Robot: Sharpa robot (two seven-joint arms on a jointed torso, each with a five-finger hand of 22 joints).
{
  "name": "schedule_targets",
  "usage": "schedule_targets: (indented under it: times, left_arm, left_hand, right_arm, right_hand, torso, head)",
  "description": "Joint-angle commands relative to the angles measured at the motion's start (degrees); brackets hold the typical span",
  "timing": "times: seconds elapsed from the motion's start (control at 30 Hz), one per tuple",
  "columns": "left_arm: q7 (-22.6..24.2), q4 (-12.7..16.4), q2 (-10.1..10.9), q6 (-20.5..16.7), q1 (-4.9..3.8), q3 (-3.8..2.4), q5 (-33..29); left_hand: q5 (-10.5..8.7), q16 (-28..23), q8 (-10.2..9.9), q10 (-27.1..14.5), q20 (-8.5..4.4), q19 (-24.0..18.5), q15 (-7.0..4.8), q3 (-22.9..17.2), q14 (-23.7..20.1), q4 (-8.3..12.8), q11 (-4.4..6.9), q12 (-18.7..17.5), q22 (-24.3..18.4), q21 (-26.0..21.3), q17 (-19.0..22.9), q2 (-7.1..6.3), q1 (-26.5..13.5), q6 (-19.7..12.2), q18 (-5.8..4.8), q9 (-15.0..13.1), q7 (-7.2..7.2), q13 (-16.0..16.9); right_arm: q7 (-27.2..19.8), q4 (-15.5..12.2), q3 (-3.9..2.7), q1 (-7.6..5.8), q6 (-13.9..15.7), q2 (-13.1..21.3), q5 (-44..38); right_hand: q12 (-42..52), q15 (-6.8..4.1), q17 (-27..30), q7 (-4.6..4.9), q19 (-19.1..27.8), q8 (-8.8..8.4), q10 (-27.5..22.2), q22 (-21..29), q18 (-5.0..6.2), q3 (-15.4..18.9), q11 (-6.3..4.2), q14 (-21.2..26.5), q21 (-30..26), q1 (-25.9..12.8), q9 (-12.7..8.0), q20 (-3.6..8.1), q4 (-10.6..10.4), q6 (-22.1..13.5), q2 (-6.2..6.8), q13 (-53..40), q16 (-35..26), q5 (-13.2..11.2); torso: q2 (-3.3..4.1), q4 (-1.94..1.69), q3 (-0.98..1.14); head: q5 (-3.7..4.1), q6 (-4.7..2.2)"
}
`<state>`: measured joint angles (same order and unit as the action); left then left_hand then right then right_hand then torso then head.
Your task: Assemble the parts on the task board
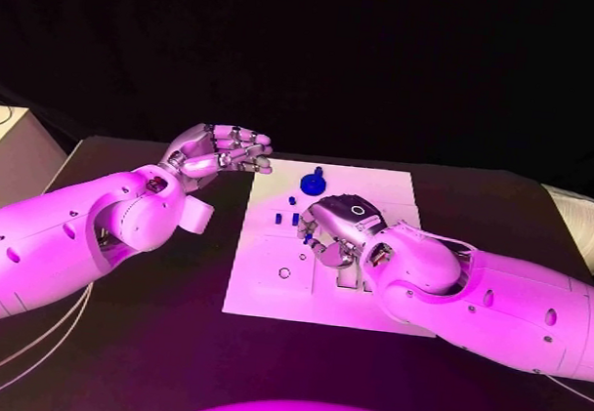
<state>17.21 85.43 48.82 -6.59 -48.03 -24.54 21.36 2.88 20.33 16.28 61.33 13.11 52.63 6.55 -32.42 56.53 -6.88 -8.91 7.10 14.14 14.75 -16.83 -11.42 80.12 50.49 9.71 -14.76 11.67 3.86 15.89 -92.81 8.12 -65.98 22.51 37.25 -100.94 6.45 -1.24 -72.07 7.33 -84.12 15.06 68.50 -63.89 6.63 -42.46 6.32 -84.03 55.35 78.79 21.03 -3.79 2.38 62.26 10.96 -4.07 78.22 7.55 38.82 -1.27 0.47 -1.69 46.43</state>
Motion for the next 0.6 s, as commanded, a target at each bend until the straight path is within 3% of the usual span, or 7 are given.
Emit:
schedule_targets:
  times: [0.03,0.6]
  left_arm:
    - [0.4,0.2,-0.1,0.1,0.05,-0.05,0.0]
    - [0.3,0.3,-0.1,0.3,0.06,-0.05,0.0]
  left_hand:
    - [0.11,-0.3,-0.3,-0.1,-0.04,0.4,0.1,0.1,0.2,0.2,-0.2,-0.4,-0.1,-0.3,-0.1,0.09,0.5,0.0,0.68,0.1,0.3,0.1]
    - [0.11,-0.5,-0.3,-0.2,-0.02,0.4,0.13,0.1,0.2,0.2,-0.23,-0.5,-0.2,-0.4,-0.2,0.08,0.5,0.0,0.68,0.1,0.34,0.1]
  right_arm:
    - [0.8,0.5,0.06,0.36,-1.4,-0.5,-2.6]
    - [1.4,2.1,0.54,1.9,-1.8,-2.2,-4.1]
  right_hand:
    - [0.2,-0.47,0.0,-0.08,-1.0,0.17,3.3,0.1,-0.19,-0.3,-2.96,-2.4,-0.1,-0.3,0.1,0.31,0.1,0.3,-0.29,-0.3,0.1,0.3]
    - [0.1,-0.47,0.1,-0.04,-1.0,0.14,3.3,0.1,-0.19,-0.4,-2.93,-2.4,-0.2,-0.4,0.1,0.33,0.2,0.3,-0.26,-0.3,0.1,0.5]
  torso:
    - [0.05,0.0,0.06]
    - [0.03,-0.03,0.04]
  head:
    - [-0.52,0.51]
    - [-1.16,1.64]
